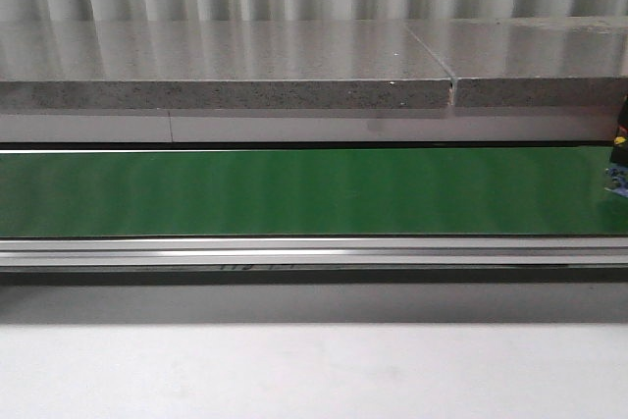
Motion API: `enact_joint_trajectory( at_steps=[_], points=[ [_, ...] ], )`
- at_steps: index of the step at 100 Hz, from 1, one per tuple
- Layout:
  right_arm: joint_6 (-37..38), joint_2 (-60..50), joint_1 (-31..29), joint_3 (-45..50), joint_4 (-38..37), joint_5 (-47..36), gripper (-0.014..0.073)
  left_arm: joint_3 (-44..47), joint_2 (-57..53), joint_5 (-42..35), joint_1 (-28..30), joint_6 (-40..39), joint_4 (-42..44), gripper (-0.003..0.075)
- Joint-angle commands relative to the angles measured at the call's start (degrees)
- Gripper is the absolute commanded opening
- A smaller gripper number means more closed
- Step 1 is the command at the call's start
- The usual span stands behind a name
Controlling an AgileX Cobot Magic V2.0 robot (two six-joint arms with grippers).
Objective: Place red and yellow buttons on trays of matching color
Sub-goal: 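Grasp the yellow button off the belt with the right gripper, then lower the yellow button into the yellow tray and open the right gripper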
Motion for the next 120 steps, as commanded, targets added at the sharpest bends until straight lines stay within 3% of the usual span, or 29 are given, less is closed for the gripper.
enact_joint_trajectory(
  at_steps=[1, 13, 35, 45, 80, 99, 120],
  points=[
    [-0.7, 0.1, 0.0, -2.8, 0.2, -3.5, 0.0581, -1.6, 0.0, -4.2, -0.3, 0.2, -1.1, -0.002],
    [-0.7, 2.0, 0.0, -3.3, 0.2, -3.7, 0.0558, -1.6, 0.0, -4.2, -0.3, 0.2, -1.1, -0.002],
    [-0.3, 2.9, 0.0, -3.4, -0.1, -3.6, 0.0279, -1.6, 0.0, -4.2, -0.3, 0.2, -1.1, -0.002],
    [1.2, 2.8, -0.1, -4.2, -0.1, -2.5, 0.0212, -1.6, 0.0, -4.2, -0.3, 0.2, -1.1, -0.002],
    [9.4, -3.2, -4.8, -6.9, -5.2, 5.8, 0.0192, -1.6, 0.0, -4.2, -0.3, 0.2, -1.1, -0.002],
    [15.4, -7.9, -11.8, -6.7, -10.5, 10.5, 0.0192, -1.6, 0.0, -4.2, -0.3, 0.2, -1.1, -0.002],
    [18.7, -12.4, -21.5, -4.5, -10.8, 11.1, 0.0192, -1.6, 0.0, -4.2, -0.3, 0.2, -1.1, -0.002]
  ],
)
